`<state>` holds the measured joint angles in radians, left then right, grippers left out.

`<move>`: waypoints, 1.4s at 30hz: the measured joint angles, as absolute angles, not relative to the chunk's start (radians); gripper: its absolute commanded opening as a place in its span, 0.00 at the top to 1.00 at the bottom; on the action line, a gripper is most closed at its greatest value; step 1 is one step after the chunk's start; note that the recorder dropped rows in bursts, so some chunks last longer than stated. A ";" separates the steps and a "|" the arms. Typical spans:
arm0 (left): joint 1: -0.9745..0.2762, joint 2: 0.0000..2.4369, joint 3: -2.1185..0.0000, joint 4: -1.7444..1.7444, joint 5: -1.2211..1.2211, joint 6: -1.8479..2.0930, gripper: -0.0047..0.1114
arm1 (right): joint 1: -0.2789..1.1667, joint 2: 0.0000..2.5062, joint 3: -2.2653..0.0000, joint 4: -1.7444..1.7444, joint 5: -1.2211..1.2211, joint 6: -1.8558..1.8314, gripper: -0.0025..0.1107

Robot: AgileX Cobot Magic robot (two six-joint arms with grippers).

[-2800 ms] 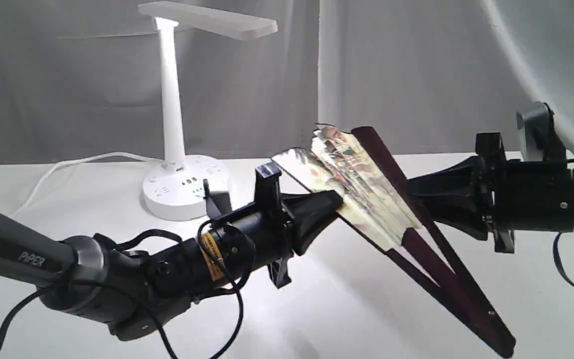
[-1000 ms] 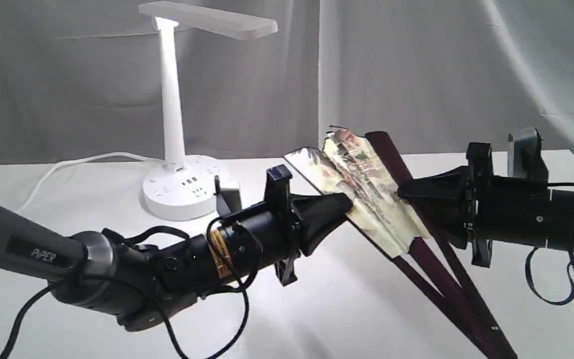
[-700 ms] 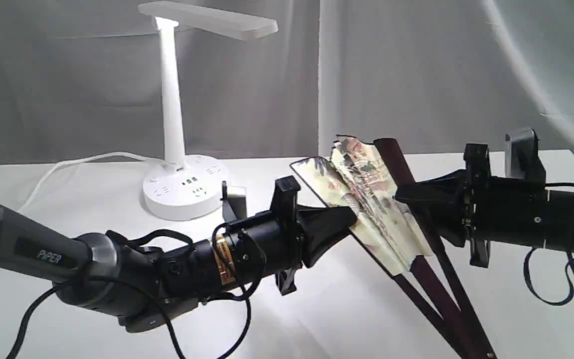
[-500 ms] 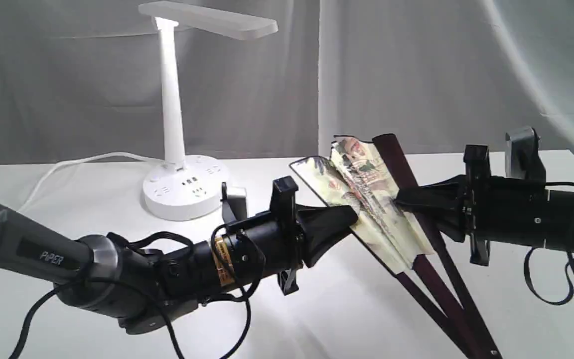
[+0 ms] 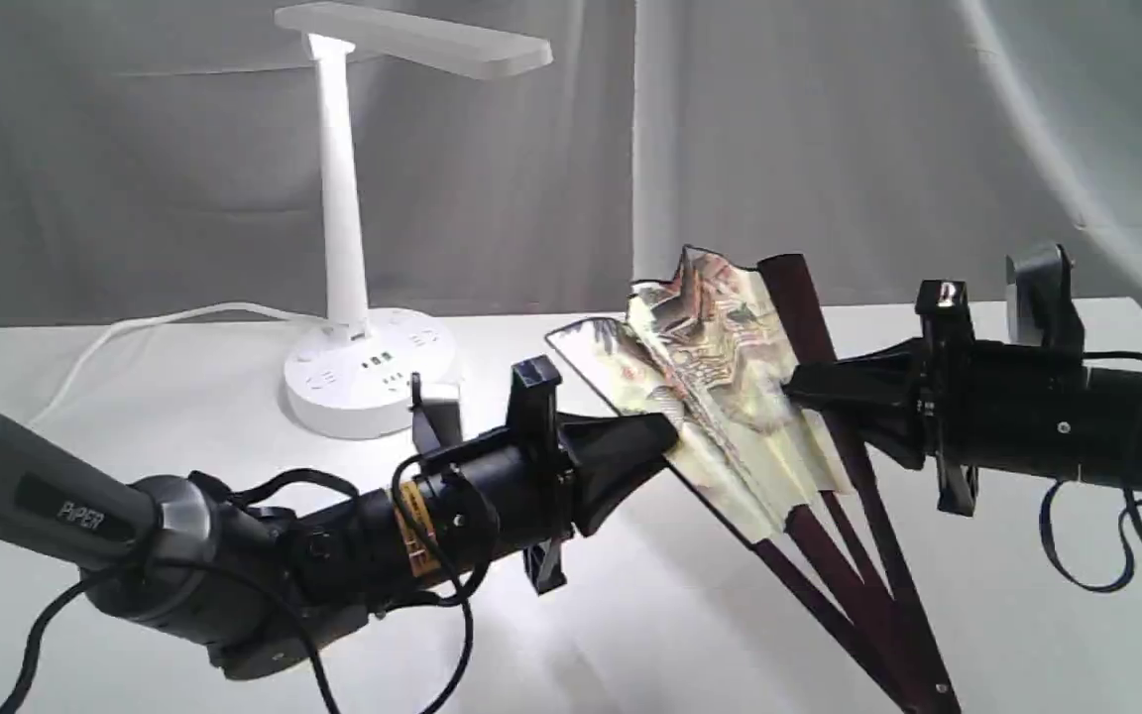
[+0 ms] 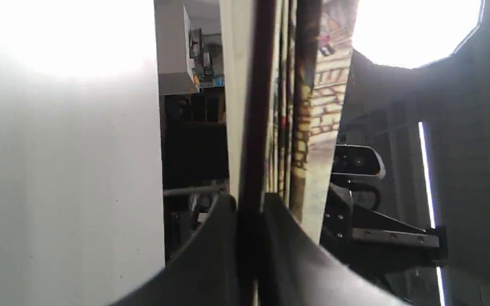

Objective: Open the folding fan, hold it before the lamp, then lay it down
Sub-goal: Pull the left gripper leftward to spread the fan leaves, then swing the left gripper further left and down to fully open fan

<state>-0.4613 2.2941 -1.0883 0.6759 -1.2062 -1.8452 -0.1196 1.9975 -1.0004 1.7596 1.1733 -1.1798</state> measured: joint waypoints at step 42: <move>-0.675 2.103 -0.844 -0.080 -1.156 -1.628 0.96 | -0.502 1.999 -1.032 1.771 1.247 -1.096 0.98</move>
<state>-0.6750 2.1027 -0.8442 -0.0803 -1.1565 -1.6284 -0.5016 1.9991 -1.0323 1.7713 1.2468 -1.0960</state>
